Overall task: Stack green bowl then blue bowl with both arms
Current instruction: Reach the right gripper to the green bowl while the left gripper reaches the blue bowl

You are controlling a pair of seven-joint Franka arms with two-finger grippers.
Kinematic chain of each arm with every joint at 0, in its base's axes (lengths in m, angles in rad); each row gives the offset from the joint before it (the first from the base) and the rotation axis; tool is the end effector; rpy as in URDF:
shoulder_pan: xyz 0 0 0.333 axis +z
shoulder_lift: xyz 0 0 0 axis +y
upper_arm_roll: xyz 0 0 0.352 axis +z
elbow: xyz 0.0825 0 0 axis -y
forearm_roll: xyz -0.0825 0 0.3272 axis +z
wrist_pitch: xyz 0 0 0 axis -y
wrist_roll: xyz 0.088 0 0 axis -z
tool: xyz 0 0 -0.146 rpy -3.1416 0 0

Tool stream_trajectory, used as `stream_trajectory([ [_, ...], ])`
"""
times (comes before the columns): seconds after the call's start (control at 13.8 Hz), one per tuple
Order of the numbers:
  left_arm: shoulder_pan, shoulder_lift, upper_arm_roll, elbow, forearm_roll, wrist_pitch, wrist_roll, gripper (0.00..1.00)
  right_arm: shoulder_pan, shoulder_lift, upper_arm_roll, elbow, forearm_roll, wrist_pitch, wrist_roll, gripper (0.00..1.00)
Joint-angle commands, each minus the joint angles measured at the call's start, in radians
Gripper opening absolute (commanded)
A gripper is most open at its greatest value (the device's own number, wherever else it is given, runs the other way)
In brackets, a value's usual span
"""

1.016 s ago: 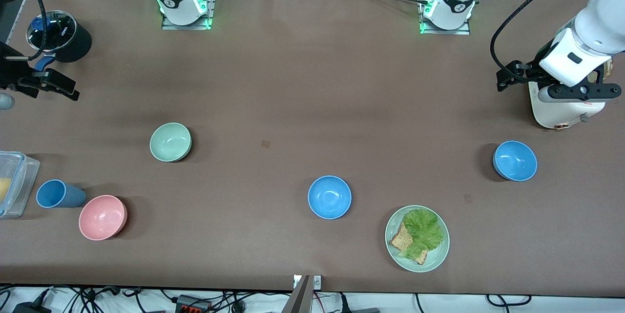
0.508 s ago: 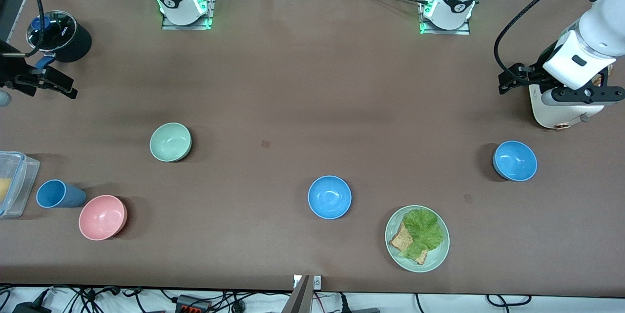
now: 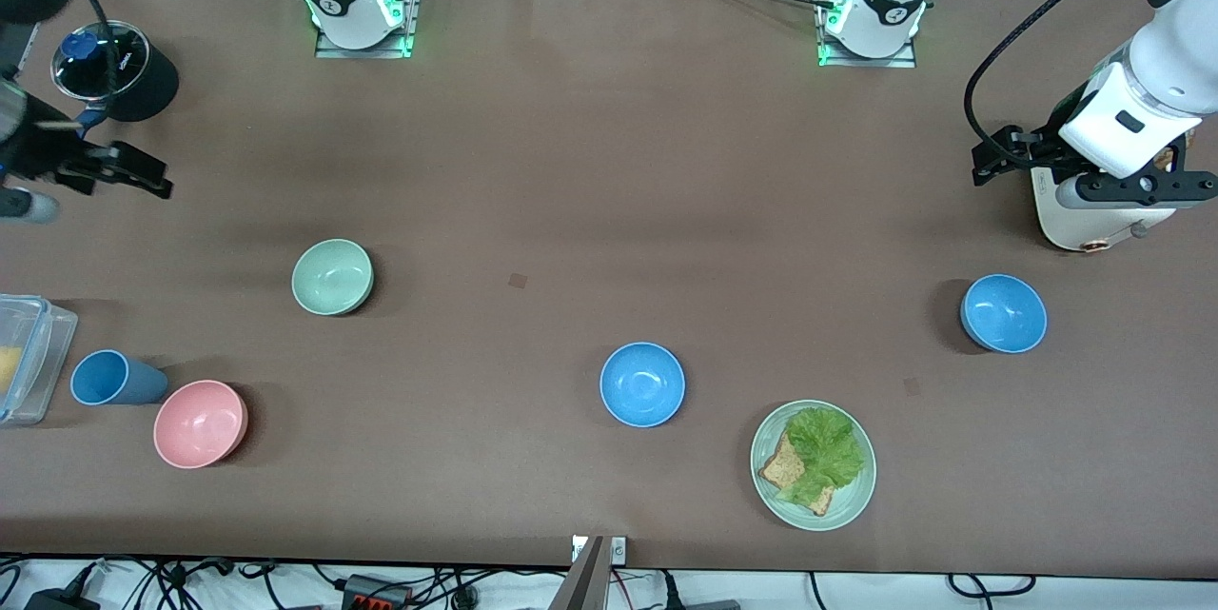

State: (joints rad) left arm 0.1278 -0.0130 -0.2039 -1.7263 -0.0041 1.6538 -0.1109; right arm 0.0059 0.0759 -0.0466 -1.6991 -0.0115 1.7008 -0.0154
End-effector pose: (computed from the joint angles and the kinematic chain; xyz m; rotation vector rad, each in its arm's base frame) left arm 0.4912 -0.0386 0.5701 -3.1356 -0.0554 0.0935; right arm 0.5225 -0.0220 0.5401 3.1264 -0.0366 -0.1165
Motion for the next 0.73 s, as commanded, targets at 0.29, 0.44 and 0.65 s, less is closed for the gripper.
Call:
stream_trajectory([
  [0.29,0.047,0.062,0.014,0.034,-0.013,-0.035,0.005,1.0,0.016,0.252,0.001,-0.001,-0.019,0.115,0.005,1.0],
  [0.44,0.052,0.117,0.014,0.04,-0.008,-0.037,0.004,1.0,0.014,0.324,0.001,-0.001,-0.019,0.152,0.006,1.0],
  [0.65,0.053,0.195,0.015,0.066,-0.005,-0.032,0.004,1.0,0.02,0.412,0.001,-0.002,-0.012,0.175,0.009,1.0],
])
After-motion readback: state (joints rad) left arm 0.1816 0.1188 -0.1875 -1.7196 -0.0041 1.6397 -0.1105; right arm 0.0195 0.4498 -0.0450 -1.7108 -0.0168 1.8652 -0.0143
